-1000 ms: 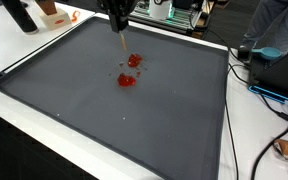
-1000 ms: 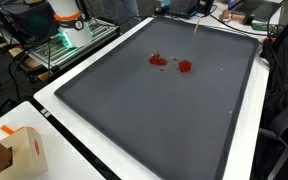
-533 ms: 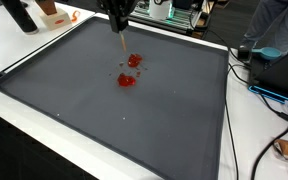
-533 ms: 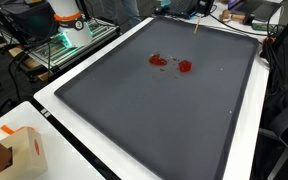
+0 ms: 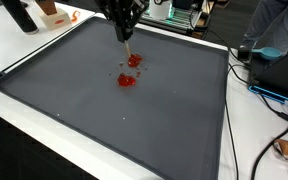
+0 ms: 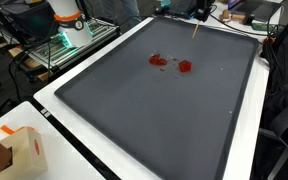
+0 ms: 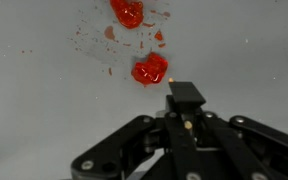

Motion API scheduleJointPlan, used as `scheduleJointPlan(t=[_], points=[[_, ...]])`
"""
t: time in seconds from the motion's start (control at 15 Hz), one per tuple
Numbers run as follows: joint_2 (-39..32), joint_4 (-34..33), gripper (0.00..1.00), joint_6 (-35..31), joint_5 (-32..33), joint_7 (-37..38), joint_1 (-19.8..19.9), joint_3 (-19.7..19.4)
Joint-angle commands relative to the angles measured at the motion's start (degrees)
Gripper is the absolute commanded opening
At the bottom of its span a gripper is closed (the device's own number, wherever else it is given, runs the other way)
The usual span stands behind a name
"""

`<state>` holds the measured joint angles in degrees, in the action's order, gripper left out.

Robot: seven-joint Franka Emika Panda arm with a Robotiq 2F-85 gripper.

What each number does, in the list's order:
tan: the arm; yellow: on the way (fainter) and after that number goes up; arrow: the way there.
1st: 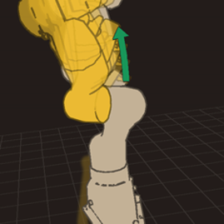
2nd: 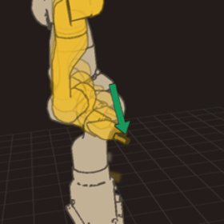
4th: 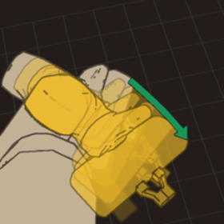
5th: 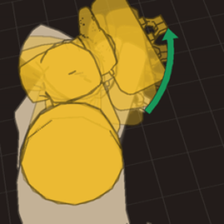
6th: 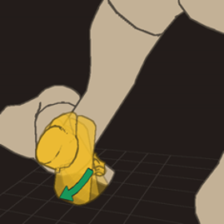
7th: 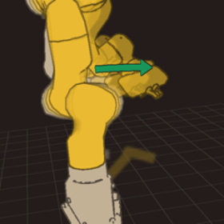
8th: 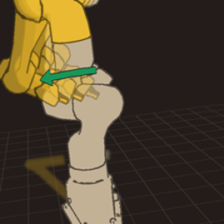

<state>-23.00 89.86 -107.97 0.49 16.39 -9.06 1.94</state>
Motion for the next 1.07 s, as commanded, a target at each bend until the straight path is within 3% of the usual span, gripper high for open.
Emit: scheduleJointPlan(t=[0.0, 1.0], points=[[-0.46, 3.09, 0.03, -3.87, -0.95, -1.71, 0.88, 0.52], [-5.85, 7.09, 0.03, -14.46, 0.32, -2.52, 1.53, -0.57]])
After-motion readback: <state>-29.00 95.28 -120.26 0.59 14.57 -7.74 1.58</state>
